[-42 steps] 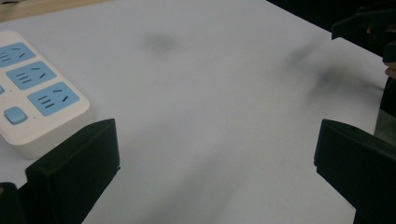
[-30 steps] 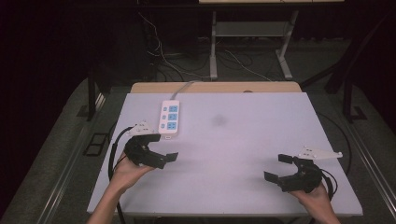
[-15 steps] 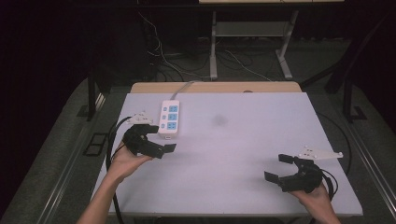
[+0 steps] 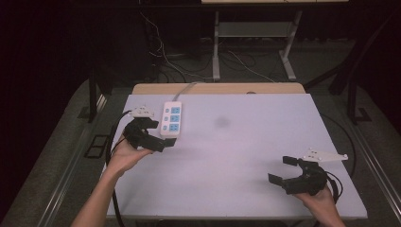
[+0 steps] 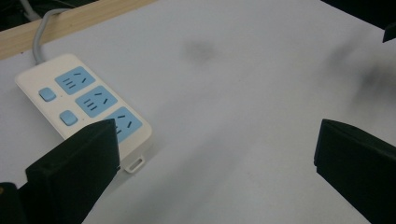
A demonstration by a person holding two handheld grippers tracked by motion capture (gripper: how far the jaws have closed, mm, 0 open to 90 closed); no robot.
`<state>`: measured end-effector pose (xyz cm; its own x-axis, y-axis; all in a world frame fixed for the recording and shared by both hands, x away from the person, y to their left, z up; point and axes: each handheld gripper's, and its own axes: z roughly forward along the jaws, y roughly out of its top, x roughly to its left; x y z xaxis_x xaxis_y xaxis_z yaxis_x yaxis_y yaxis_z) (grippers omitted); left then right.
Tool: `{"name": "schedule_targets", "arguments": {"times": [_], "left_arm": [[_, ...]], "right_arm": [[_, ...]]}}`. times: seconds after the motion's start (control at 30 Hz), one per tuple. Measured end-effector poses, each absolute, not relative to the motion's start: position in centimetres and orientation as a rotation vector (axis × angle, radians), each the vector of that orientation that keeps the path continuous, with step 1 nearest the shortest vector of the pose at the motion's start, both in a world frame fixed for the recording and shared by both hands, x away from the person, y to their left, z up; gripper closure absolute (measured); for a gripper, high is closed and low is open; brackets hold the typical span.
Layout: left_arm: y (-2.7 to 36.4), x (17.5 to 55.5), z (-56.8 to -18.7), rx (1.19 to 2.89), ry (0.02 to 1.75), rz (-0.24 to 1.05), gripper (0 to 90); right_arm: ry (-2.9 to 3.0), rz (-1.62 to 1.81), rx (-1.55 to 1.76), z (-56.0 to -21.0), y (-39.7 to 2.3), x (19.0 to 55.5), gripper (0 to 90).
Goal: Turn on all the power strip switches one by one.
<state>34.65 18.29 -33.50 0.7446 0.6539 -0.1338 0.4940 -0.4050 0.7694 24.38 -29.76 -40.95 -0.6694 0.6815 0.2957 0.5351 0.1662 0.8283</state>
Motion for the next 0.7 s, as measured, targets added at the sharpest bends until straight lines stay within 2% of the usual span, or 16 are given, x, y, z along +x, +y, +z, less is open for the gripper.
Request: {"name": "schedule_targets", "arguments": {"times": [0.7], "left_arm": [[18.2,38.3,-32.6,2.173,0.874,0.281,0.0]], "right_arm": [[2.282,1.517,1.205,-41.0,-29.9,24.4,0.7]]}}
